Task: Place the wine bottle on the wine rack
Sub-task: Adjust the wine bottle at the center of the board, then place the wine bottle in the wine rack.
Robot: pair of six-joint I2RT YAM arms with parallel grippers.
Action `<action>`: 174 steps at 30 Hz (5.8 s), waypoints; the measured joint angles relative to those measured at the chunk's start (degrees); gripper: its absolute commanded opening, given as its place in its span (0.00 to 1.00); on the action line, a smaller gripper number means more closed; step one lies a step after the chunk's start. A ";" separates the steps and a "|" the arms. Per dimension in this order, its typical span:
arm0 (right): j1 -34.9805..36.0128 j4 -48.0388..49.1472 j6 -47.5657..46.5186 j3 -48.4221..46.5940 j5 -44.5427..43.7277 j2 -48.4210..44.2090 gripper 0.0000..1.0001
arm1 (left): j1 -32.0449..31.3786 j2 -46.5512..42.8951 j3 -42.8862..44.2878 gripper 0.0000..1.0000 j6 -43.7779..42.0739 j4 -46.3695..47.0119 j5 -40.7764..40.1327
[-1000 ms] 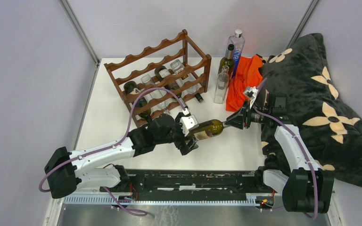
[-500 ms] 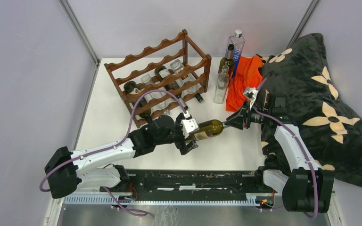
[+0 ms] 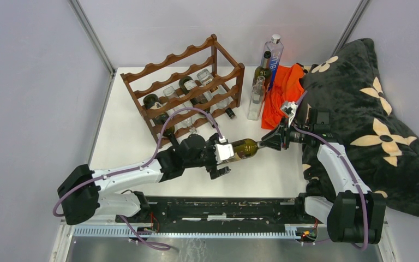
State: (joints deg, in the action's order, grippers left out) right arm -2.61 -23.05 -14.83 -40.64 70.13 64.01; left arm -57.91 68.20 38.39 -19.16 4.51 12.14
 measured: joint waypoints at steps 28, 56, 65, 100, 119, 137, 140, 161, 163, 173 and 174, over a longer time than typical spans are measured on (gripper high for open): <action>0.94 -0.61 -1.57 0.17 -0.09 0.00 0.00 | 0.85 19.91 6.84 0.99 -9.51 8.07 -1.16; 2.03 -28.63 -34.80 -12.90 -11.04 3.69 0.98 | 4.09 17.51 7.50 0.02 -8.98 -6.69 6.51; 8.87 -32.96 -48.85 -12.39 -15.08 -2.71 0.98 | 0.42 17.33 7.63 0.02 -8.57 -14.34 3.56; 28.83 -14.71 -35.91 1.22 -27.45 -0.52 0.49 | -2.56 16.15 10.10 0.02 -7.48 -18.08 -0.22; 29.66 -14.29 -35.19 2.21 -26.40 -1.25 0.00 | -2.60 15.78 10.10 0.03 -7.28 -18.93 -0.09; 24.57 -12.09 -30.27 7.63 -24.52 -7.32 0.00 | -3.56 14.58 10.10 1.00 -5.42 -14.23 -3.19; 23.10 -11.82 -29.53 8.39 -24.26 -8.15 0.00 | -3.58 12.76 10.05 1.00 -4.87 -13.42 -4.11; 21.05 -8.24 -23.85 9.57 -20.63 -12.61 0.00 | -3.56 -8.98 30.75 1.00 17.38 -21.05 -14.23; 21.79 -7.23 -22.12 9.09 -20.74 -12.13 0.00 | -3.54 -10.75 33.07 1.00 18.67 -22.99 -18.23; 31.30 4.39 -7.13 1.46 -24.44 -5.73 0.00 | -0.55 -9.55 41.27 1.00 19.98 -34.62 -35.23; 31.78 5.66 -5.68 1.20 -24.87 -5.33 0.00 | 0.35 -9.29 41.27 1.00 19.96 -35.34 -36.02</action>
State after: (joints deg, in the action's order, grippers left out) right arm 29.17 -17.39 -20.51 -39.44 45.25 58.67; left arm -57.56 58.92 79.66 0.80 -30.83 -23.88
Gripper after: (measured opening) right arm 0.377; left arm 0.996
